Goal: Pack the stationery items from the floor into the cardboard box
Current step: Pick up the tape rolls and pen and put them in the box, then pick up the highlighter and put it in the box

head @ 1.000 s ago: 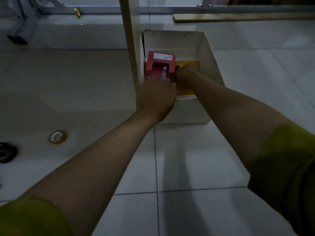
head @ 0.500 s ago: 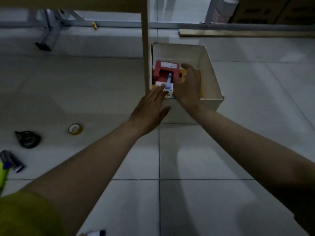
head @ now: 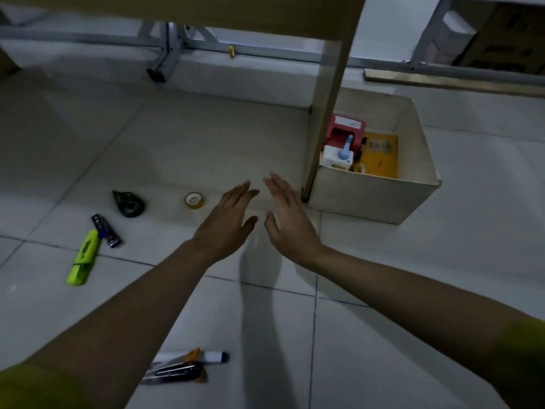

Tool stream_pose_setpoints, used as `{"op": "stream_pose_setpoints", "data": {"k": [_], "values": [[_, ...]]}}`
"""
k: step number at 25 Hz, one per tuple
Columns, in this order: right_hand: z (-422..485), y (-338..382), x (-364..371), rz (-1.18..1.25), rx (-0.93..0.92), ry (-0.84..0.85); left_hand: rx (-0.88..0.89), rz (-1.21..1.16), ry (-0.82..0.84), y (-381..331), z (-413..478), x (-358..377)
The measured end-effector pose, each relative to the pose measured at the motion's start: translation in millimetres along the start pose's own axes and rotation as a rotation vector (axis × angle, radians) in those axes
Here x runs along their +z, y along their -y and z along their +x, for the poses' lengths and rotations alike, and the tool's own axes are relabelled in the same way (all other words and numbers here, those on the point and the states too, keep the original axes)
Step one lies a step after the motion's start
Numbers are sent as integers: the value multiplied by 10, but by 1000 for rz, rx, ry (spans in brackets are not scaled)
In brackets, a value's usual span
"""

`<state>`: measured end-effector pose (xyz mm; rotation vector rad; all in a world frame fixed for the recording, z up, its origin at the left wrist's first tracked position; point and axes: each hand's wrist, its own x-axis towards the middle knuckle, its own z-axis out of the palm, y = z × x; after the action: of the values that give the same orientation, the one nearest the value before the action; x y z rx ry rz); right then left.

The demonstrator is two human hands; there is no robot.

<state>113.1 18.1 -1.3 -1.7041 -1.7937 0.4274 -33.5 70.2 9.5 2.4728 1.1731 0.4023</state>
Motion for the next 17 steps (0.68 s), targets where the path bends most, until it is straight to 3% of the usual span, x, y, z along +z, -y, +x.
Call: {"op": "stream_pose_setpoints", "data": {"k": [7,12,17], "values": [[-97,388,611,53,-7,237,-375,-80,-34,529,-711,24],[26,733,972,50,-50,390,-547,-47,-100,895,-1025,-116],[260,1042,1418,52,-79,690,-737,-33,-226,1393,-1280,-334]]}}
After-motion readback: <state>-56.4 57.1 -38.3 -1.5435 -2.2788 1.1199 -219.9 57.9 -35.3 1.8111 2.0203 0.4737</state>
